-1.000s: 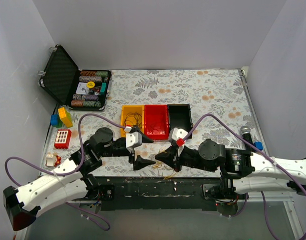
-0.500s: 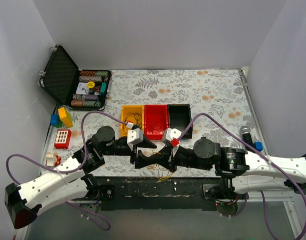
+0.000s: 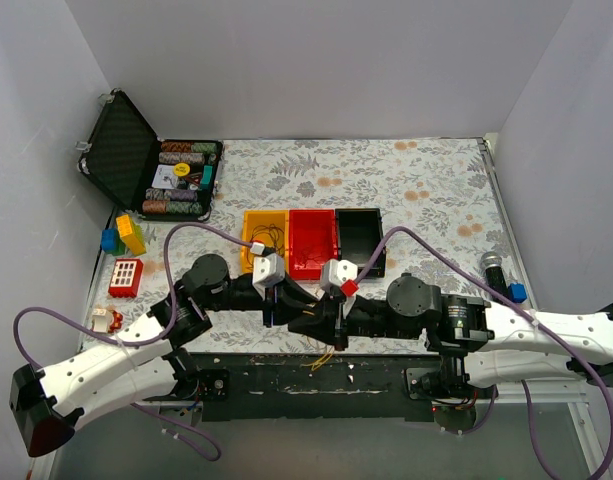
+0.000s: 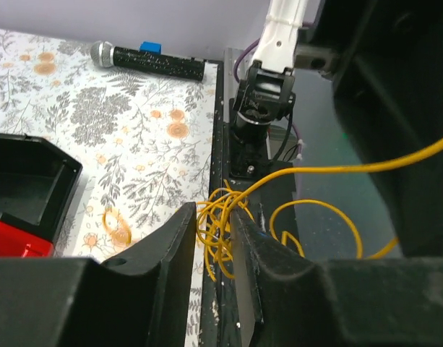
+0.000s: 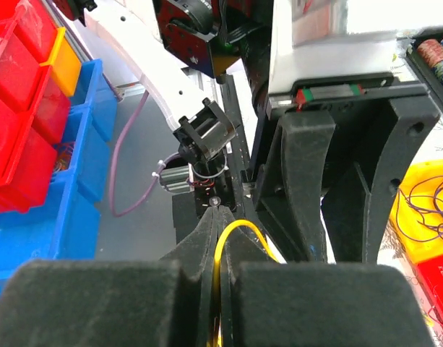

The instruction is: Untangle the cables

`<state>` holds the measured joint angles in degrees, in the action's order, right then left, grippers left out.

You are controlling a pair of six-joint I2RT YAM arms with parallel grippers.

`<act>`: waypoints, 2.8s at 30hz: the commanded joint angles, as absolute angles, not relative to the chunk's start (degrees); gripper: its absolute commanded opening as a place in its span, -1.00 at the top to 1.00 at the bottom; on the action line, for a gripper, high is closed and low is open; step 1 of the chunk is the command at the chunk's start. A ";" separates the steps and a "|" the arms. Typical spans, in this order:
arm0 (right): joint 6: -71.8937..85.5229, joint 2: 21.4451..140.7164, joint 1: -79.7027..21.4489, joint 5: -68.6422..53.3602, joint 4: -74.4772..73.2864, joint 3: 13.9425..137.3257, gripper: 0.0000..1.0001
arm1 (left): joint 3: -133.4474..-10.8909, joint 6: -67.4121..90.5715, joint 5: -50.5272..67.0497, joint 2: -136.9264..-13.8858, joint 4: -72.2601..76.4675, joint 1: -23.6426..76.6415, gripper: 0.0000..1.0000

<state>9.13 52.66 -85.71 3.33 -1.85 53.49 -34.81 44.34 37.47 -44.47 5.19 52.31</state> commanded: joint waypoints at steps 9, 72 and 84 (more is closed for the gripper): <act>7.47 47.72 -86.04 2.90 -4.48 64.24 0.97 | -27.78 27.44 30.23 -42.80 -1.93 52.38 0.58; -26.81 52.91 -74.64 47.04 11.17 59.94 0.97 | -39.28 2.90 31.46 -28.83 -24.87 52.30 1.00; -21.63 58.44 -58.46 34.02 8.43 62.76 0.97 | -42.10 -10.10 30.76 -28.92 -25.40 52.38 1.00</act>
<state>-24.64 57.78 -61.84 38.79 6.92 60.38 -39.51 -3.68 30.87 -29.19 -24.45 52.31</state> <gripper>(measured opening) 0.023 0.014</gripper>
